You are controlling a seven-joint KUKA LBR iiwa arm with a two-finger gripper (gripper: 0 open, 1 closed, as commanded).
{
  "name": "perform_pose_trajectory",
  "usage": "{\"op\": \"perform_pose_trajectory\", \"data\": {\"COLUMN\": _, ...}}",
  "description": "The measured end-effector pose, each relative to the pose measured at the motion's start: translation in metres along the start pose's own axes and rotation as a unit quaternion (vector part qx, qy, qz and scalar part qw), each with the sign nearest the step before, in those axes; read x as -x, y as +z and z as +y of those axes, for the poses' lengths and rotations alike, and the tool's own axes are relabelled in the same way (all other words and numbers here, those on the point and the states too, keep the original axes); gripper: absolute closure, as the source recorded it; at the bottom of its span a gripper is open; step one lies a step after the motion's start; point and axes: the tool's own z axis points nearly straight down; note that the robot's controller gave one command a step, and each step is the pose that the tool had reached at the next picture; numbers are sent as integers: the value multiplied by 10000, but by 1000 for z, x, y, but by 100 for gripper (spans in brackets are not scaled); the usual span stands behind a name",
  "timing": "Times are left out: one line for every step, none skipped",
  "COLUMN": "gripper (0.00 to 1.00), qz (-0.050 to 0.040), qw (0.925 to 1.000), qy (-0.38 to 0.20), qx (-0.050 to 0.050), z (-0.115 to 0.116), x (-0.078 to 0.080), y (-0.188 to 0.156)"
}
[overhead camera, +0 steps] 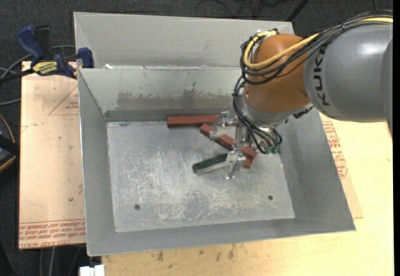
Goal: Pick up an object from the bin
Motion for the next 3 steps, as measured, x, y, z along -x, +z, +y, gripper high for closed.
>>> {"op": "perform_pose_trajectory", "data": {"gripper": 0, "qz": -5, "qw": 9963, "qy": 863, "qx": 7, "z": -16, "x": 5, "y": 44}}
{"op": "perform_pose_trajectory", "data": {"gripper": 100, "qz": -1, "qw": 9952, "qy": 981, "qx": 4, "z": -15, "x": 3, "y": 41}}
{"op": "perform_pose_trajectory", "data": {"gripper": 100, "qz": -1, "qw": 9952, "qy": 982, "qx": 4, "z": -15, "x": 3, "y": 41}}
